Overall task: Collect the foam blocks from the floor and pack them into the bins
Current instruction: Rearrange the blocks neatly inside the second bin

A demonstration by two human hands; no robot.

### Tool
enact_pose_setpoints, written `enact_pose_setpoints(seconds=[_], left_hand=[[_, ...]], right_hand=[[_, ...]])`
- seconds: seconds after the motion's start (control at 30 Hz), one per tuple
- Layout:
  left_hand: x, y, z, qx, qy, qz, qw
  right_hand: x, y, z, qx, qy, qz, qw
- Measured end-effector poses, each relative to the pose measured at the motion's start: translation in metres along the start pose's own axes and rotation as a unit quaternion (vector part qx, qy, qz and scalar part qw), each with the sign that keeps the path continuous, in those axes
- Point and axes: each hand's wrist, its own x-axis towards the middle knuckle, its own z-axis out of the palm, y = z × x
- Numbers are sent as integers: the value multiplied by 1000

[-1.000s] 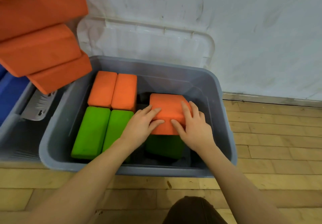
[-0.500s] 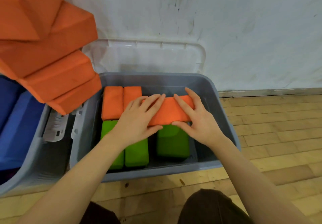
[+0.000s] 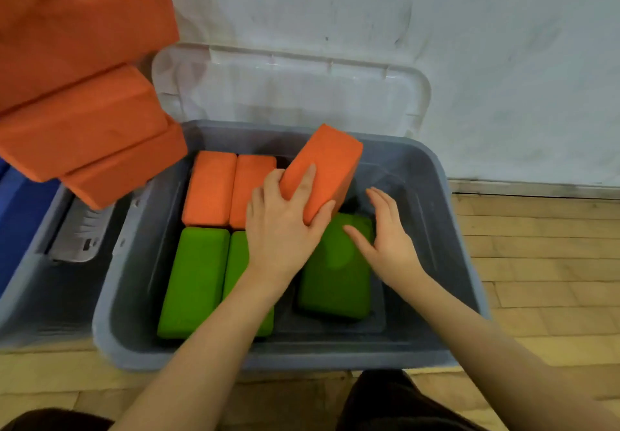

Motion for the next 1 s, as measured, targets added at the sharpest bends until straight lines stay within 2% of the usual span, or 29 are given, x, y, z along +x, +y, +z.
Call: enact_pose_setpoints(seconds=[0.1, 0.2, 0.27, 0.4, 0.53, 0.67, 0.73, 0.83, 1.0], left_hand=[[-3, -3, 21, 35, -36, -13, 999], [-11, -6, 30, 65, -66, 5, 996], [-9, -11, 30, 71, -67, 25, 995], [-10, -15, 34, 89, -24, 10, 996], [-18, -12, 56, 134, -69, -38, 988], [-13, -17, 65, 188, -82, -43, 978], [-8, -19, 68, 206, -77, -21, 975], [-2, -27, 75, 206, -89, 12, 974], [-8, -34, 81, 215, -103, 24, 971]], right_hand=[[5, 25, 20, -38, -71, 23, 996], [12, 43, 40, -80, -168, 34, 982], [13, 54, 52, -77, -197, 55, 976], [13, 72, 73, -95, -204, 130, 966], [27, 91, 90, -144, -222, 219, 939], [39, 106, 106, -121, -238, 273, 924], [38, 109, 110, -101, -231, 280, 926], [42, 114, 106, -94, -206, 246, 942], [57, 115, 104, -103, -234, 226, 940]])
